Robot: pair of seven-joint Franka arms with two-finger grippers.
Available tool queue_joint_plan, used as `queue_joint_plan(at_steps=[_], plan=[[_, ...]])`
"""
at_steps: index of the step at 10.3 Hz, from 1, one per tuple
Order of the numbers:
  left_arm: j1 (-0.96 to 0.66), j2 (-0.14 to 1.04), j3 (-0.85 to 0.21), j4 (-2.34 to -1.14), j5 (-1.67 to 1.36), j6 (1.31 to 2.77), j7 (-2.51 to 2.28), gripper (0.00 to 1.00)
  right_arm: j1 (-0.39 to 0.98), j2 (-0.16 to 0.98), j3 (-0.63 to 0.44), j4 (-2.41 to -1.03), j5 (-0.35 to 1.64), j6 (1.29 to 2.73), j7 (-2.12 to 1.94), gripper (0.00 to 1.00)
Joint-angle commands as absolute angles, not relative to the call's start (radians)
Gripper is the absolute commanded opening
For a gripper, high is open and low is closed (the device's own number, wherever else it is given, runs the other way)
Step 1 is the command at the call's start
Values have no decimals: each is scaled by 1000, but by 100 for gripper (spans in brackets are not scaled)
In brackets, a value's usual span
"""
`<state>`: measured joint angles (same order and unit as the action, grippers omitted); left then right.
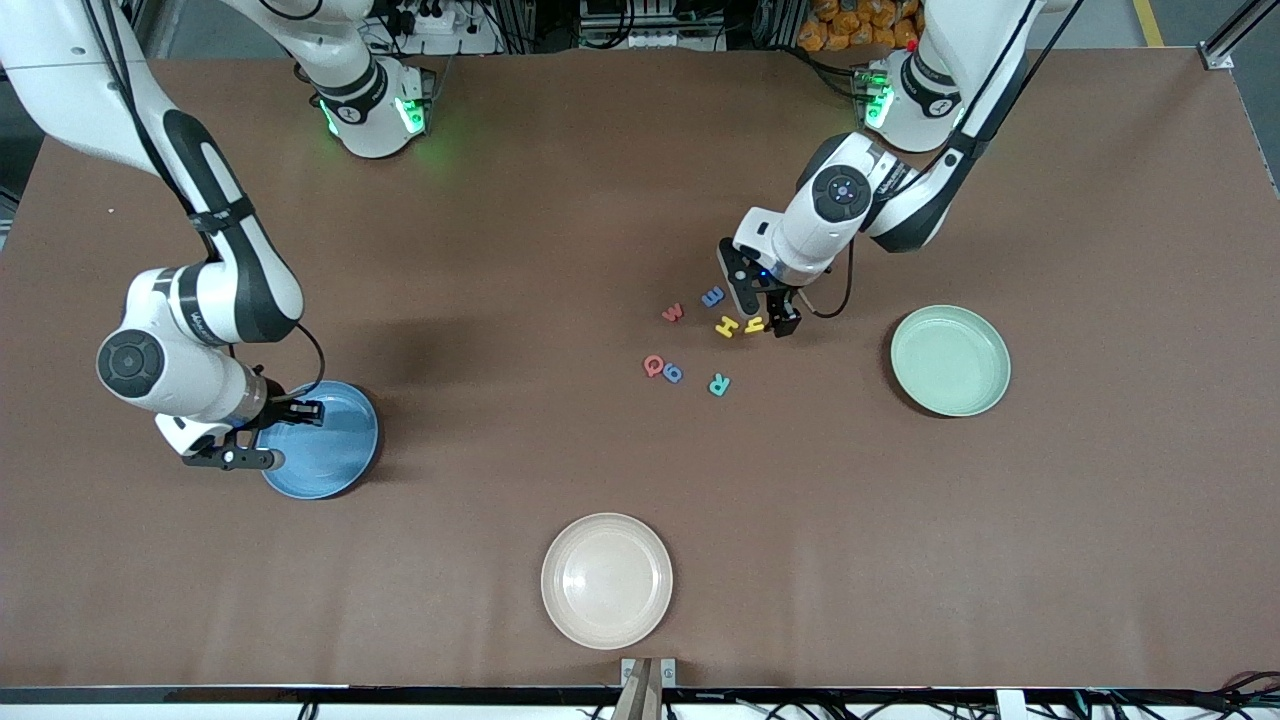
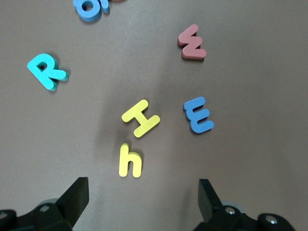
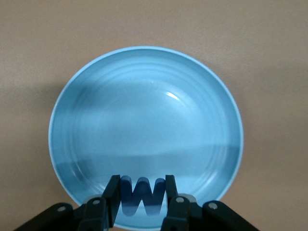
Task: Sort uppercase to blue plate, lowercase to green plate
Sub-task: 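Place the W on the blue plate while the left gripper reaches the h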
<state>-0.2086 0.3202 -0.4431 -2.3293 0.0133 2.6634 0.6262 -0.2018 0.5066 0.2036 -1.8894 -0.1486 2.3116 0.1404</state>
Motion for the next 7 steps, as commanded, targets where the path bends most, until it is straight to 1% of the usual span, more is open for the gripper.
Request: queue_joint_plan(at_steps=[1, 2, 5, 7], plan=[[-215, 340, -433, -2324, 57, 2689, 595, 100, -189, 506, 190, -1884, -118, 2332, 130, 78], [-216, 353, -423, -2319, 84, 2692, 595, 100, -186, 499, 190, -1879, -115, 2330, 133, 100], [-222, 377, -407, -2319, 119, 2715, 595, 100, -173, 448, 192, -1862, -114, 2304, 129, 100], [-250, 397, -378, -2315, 120, 2735, 589, 100, -146, 434, 192, -1820, -114, 2240, 130, 100]])
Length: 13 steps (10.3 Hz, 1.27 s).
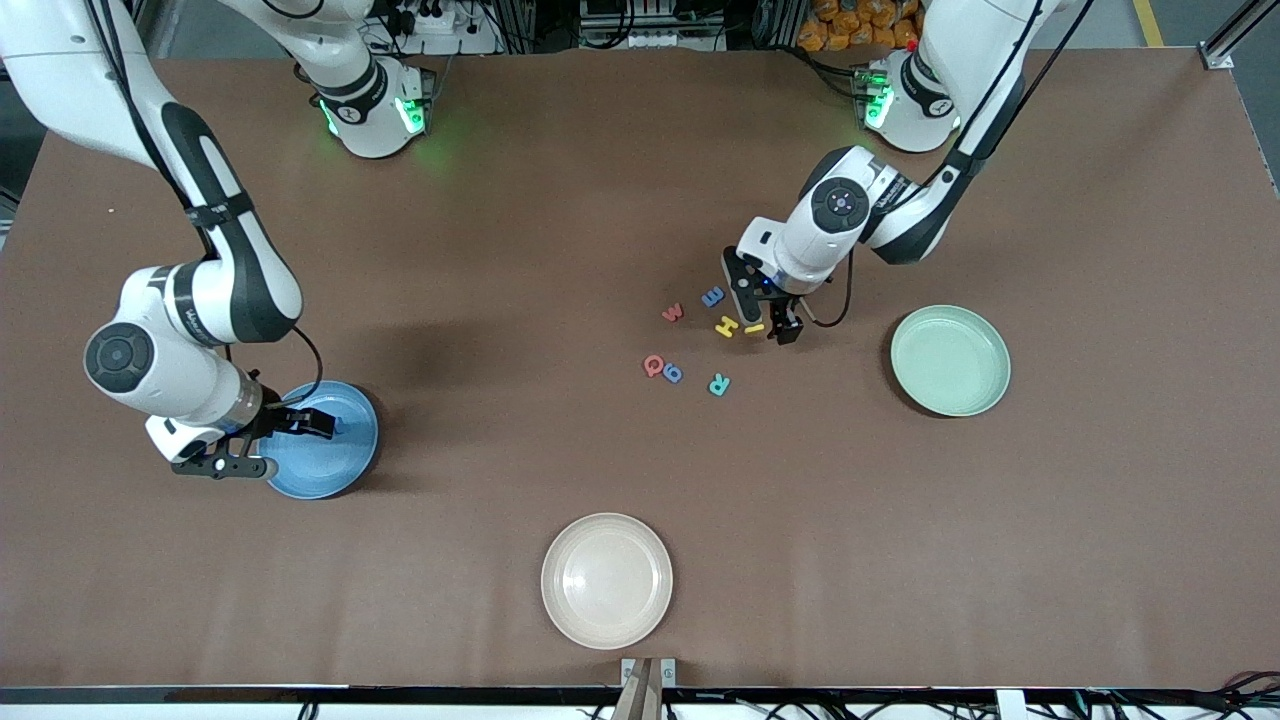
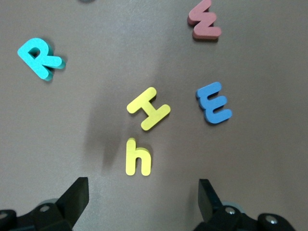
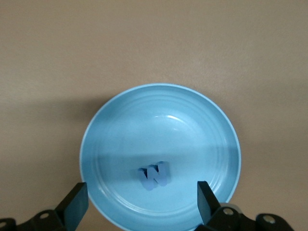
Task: Sort uppercase to blue plate, lowercase to green plate
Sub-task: 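Place the W on the blue plate while the left gripper reaches the h, then grasp the yellow h with the left gripper while the right gripper returns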
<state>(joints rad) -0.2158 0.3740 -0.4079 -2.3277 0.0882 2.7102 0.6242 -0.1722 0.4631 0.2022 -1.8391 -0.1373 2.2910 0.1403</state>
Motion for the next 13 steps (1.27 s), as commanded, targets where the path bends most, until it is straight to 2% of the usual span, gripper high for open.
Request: queue_joint_plan(at_steps=[1, 3, 7, 9, 11, 13], plan=[[-288, 406, -339, -2313, 121, 2744, 580, 100, -135, 428, 193, -1797, -103, 2205, 132, 100], [-360, 419, -273, -2312, 121, 2770, 575, 100, -101, 422, 192, -1749, -28, 2155, 135, 100], [-394, 423, -258, -2298, 121, 2772, 541, 100, 1, 420, 192, -1704, -25, 2143, 251, 99], [-400, 436, -253, -2295, 121, 2772, 541, 97, 69, 429, 192, -1683, -26, 2145, 332, 98], [-454, 439, -201, -2290, 121, 2773, 540, 93, 141, 439, 192, -1658, -32, 2152, 414, 96], [-469, 442, -187, -2292, 123, 2778, 540, 86, 205, 465, 192, -1631, -34, 2157, 442, 95]])
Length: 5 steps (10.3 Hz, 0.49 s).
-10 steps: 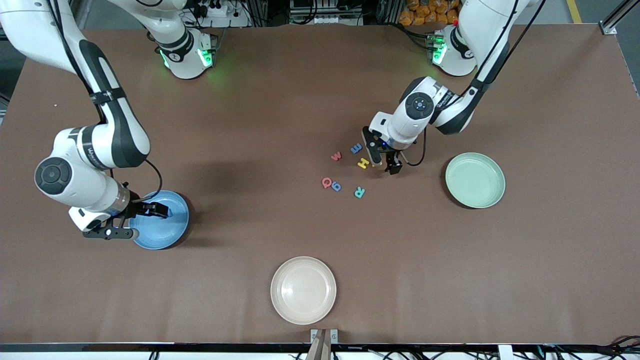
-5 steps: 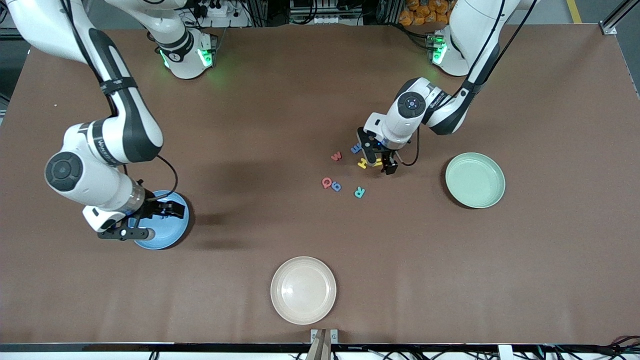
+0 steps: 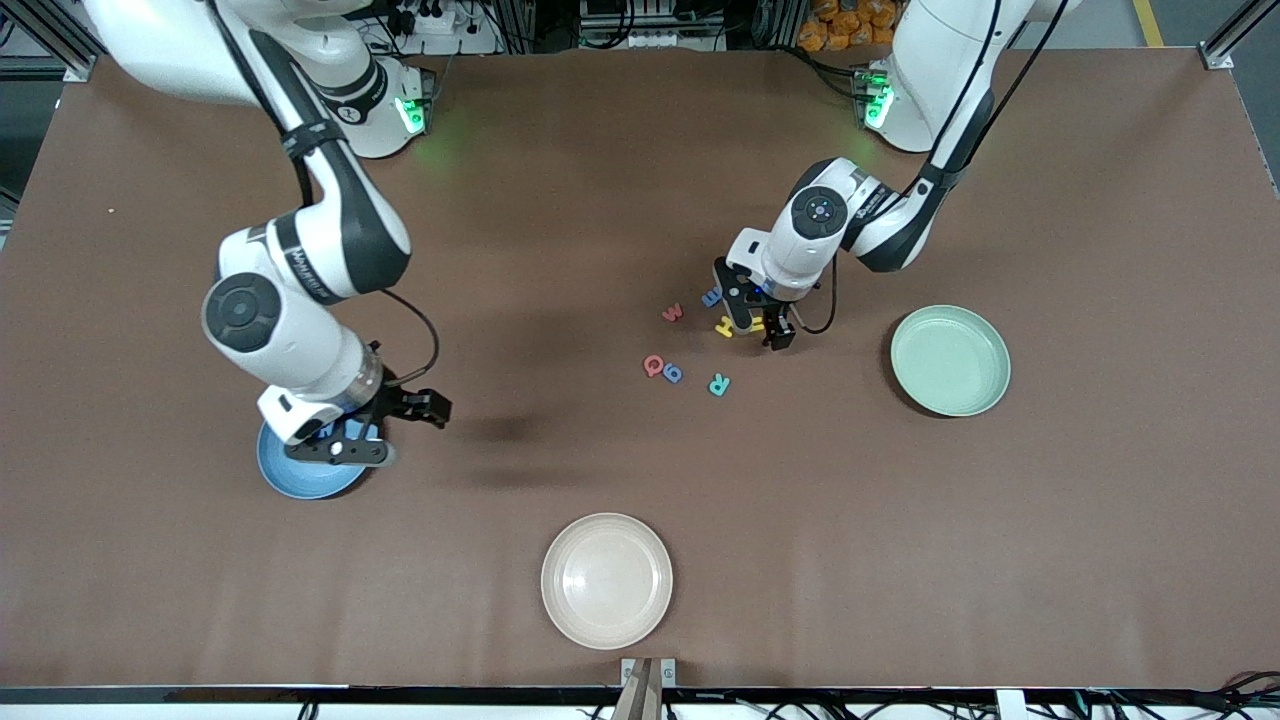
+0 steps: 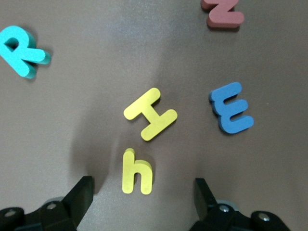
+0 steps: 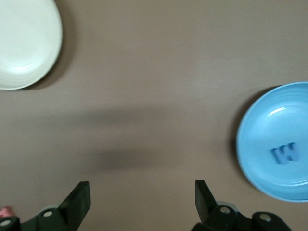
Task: Sort uppercase to blue plate, lowercase to green plate
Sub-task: 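Grasp the yellow h with the left gripper while the right gripper returns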
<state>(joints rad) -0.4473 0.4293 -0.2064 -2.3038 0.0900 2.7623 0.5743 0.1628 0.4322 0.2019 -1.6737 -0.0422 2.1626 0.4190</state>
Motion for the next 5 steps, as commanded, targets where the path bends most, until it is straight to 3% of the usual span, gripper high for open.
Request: queue_joint_plan(at_steps=[1, 5], plan=[[-469, 443, -187, -2292, 123, 2778, 540, 78, 245, 489, 190, -1605, -38, 2158, 471, 94], [-476, 445, -186, -2292, 123, 2778, 540, 52, 406, 573, 189, -1545, -87, 2161, 497, 88]])
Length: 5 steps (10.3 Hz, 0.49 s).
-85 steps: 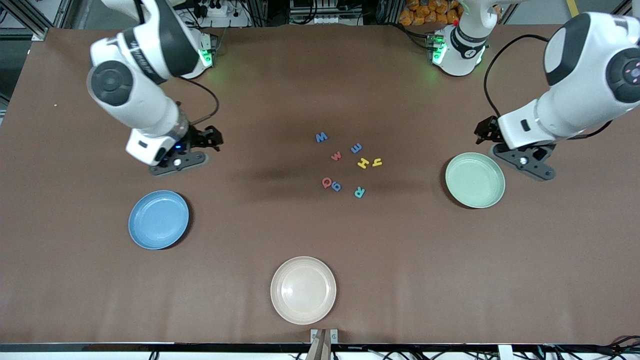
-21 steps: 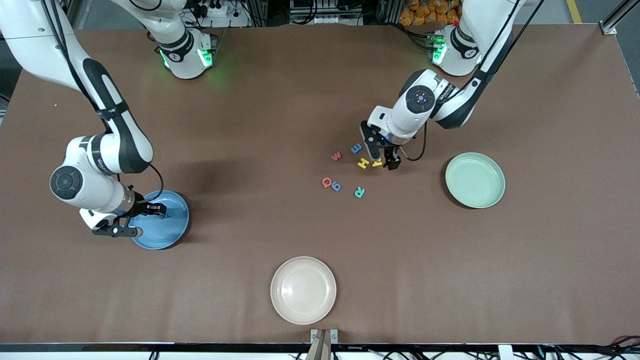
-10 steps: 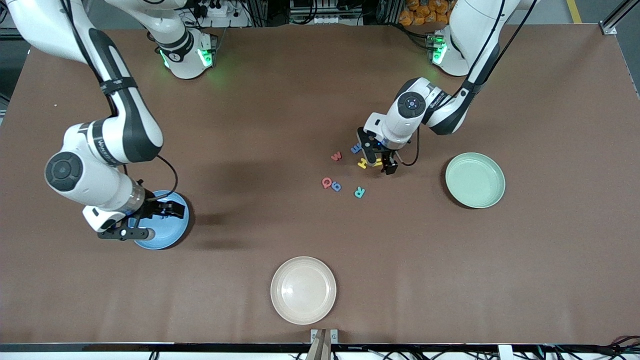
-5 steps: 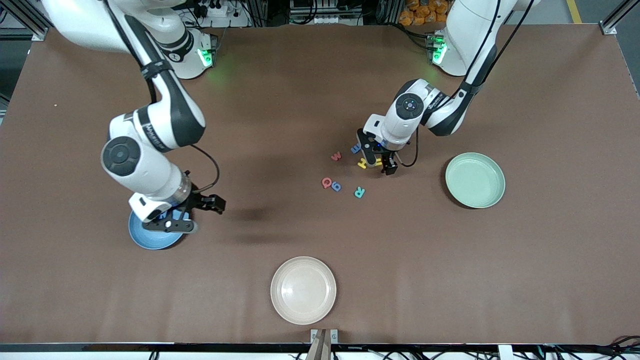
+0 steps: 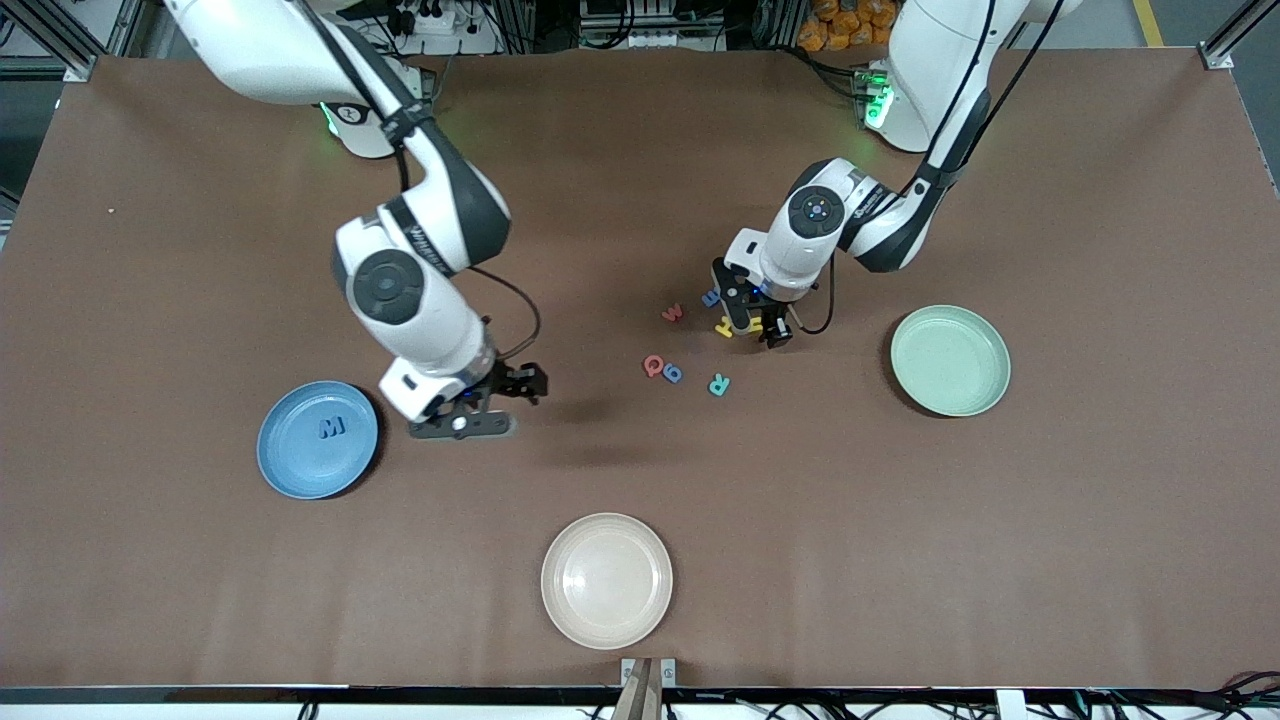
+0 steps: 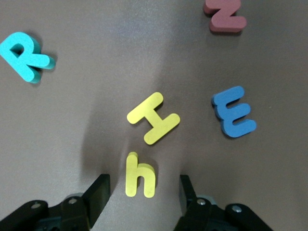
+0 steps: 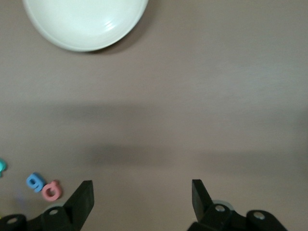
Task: Sort uppercase to blue plate, lowercase to green plate
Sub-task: 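Grasp the yellow h with the left gripper while the right gripper returns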
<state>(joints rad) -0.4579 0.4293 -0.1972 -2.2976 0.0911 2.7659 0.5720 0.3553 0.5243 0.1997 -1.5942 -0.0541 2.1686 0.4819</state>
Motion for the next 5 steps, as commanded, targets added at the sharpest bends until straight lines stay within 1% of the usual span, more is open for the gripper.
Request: queue_joint_plan(at_steps=[1, 3, 5], plan=[[-476, 446, -186, -2292, 123, 2780, 541, 45, 425, 595, 189, -1534, -106, 2170, 489, 86], [-474, 445, -186, -2290, 123, 2780, 541, 33, 454, 624, 190, -1534, -144, 2247, 442, 86], [-471, 440, -186, -2290, 123, 2780, 543, 28, 508, 652, 190, -1534, -155, 2284, 411, 87]])
